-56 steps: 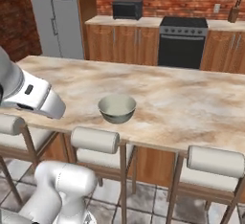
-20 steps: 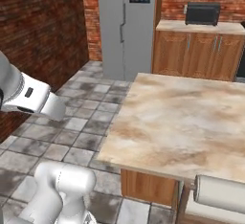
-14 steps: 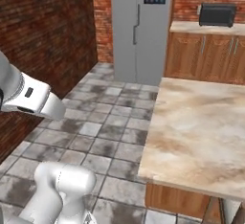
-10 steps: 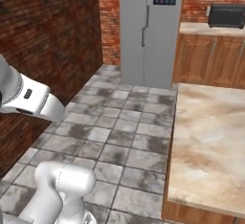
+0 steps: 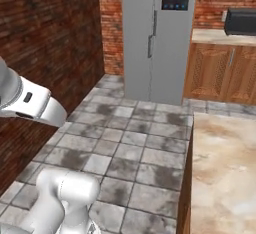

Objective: Pick up the bowls from the cabinet and place each bowl in front of a stool on the dining counter.

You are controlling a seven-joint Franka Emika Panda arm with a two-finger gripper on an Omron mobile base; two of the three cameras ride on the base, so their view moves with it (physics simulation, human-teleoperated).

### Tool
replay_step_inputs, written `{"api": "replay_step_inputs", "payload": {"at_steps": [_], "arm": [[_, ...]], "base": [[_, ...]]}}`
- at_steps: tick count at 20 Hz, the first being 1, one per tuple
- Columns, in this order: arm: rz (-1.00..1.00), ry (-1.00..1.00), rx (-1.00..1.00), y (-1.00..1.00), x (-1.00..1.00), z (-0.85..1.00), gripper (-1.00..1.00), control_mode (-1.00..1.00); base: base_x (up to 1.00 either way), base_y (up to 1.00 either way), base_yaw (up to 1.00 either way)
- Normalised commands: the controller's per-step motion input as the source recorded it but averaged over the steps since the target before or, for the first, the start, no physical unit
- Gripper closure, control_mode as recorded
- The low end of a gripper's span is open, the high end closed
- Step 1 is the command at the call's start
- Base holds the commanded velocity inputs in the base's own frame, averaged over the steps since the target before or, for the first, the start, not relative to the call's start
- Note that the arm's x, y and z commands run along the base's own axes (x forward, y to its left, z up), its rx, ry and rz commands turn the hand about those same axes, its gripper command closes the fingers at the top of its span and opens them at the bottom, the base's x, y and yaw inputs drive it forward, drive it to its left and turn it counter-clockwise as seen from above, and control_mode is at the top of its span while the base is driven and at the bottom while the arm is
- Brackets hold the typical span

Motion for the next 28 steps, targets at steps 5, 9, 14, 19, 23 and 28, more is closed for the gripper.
{"api": "replay_step_inputs", "payload": {"at_steps": [5,9,14,19,23,28], "arm": [[0.00,0.00,0.00,0.00,0.00,0.00,-1.00,1.00],[0.00,0.00,0.00,0.00,0.00,0.00,-1.00,1.00],[0.00,0.00,0.00,0.00,0.00,0.00,-1.00,1.00],[0.00,0.00,0.00,0.00,0.00,0.00,-1.00,1.00],[0.00,0.00,0.00,0.00,0.00,0.00,-1.00,1.00],[0.00,0.00,0.00,0.00,0.00,0.00,-1.00,1.00]], "base": [[1.00,-0.14,0.00],[1.00,-0.07,0.00],[1.00,-0.12,0.00],[1.00,-0.27,0.00],[1.00,-0.42,0.00],[1.00,-0.63,0.00]]}}
